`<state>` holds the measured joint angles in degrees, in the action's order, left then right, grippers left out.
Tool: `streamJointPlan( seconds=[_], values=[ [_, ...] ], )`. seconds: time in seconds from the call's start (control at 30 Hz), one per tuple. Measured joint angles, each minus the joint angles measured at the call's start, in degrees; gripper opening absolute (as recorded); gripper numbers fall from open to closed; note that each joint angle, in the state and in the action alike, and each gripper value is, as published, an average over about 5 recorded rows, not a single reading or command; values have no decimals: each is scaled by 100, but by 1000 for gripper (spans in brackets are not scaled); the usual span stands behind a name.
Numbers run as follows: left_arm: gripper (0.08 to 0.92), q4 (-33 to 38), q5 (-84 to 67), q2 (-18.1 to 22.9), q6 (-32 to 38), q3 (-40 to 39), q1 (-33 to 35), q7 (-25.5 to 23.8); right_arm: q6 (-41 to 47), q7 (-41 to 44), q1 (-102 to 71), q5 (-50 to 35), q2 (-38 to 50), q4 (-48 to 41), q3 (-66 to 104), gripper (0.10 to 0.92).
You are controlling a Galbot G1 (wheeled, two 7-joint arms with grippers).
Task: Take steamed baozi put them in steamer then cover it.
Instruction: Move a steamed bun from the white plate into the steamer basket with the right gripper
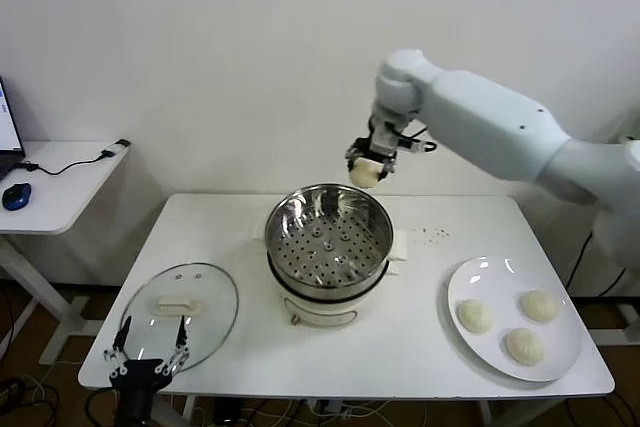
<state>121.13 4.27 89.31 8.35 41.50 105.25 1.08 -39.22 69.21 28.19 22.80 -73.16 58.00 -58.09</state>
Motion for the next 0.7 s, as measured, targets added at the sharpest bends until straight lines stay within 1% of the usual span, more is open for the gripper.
streamJointPlan(
  seconds=[0.37, 0.7],
  values=[
    [823, 26, -23, -27, -35, 44, 35, 7, -581, -212, -773, 1186, -797, -626, 346, 670],
    [823, -52, -26, -37, -13, 33, 51, 16, -743, -276, -1230, 1721, -1080, -1134, 590, 670]
  ],
)
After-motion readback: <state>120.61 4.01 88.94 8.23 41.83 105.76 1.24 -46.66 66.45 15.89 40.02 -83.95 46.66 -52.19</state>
